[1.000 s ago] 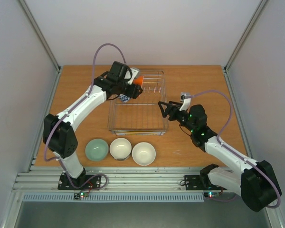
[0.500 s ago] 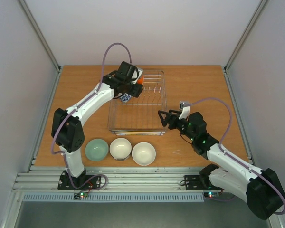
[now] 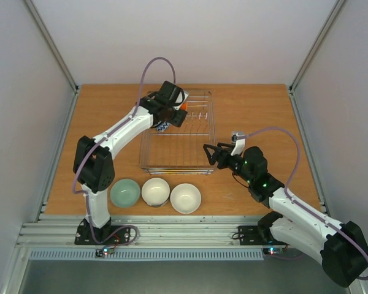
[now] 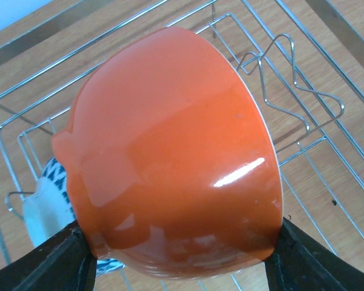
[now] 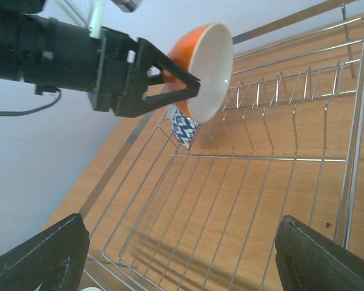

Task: Load the bowls into the dish rack

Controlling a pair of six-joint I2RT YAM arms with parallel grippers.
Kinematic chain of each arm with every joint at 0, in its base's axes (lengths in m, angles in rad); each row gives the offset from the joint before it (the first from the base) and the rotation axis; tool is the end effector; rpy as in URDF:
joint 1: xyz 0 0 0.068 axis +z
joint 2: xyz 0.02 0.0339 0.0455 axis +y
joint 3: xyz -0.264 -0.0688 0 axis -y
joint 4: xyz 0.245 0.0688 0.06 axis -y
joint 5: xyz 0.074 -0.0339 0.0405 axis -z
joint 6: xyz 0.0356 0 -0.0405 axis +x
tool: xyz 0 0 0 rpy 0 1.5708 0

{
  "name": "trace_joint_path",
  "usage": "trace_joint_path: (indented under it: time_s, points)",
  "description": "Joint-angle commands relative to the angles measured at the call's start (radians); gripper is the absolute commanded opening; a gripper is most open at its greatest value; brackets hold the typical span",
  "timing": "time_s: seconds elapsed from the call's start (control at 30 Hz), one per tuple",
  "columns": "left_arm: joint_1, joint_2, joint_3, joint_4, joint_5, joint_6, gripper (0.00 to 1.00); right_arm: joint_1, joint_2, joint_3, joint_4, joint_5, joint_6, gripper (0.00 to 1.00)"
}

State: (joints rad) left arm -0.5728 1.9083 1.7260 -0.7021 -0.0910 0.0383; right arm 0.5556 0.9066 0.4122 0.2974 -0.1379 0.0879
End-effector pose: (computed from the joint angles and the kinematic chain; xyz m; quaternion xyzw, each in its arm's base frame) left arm 0.3619 -0.2296 0.2925 0.2684 0.9017 -0.0475 0.3355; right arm 0.1746 0.1142 0.2366 -0.2212 0.7403 0.2506 0.5833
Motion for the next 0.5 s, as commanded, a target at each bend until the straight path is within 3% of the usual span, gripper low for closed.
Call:
trace_joint_path:
  time_s: [0.0, 0.47]
  points:
    - [-0.010, 0.042, 0.054, 0.015, -0.017, 0.020, 0.00, 0.013, -0.034, -0.015, -0.005, 0.012, -0.010, 0.83]
    - [-0.053, 0.148, 0.077, -0.004, -0.041, 0.029, 0.01, 0.038, -0.053, -0.029, -0.017, 0.023, -0.014, 0.83]
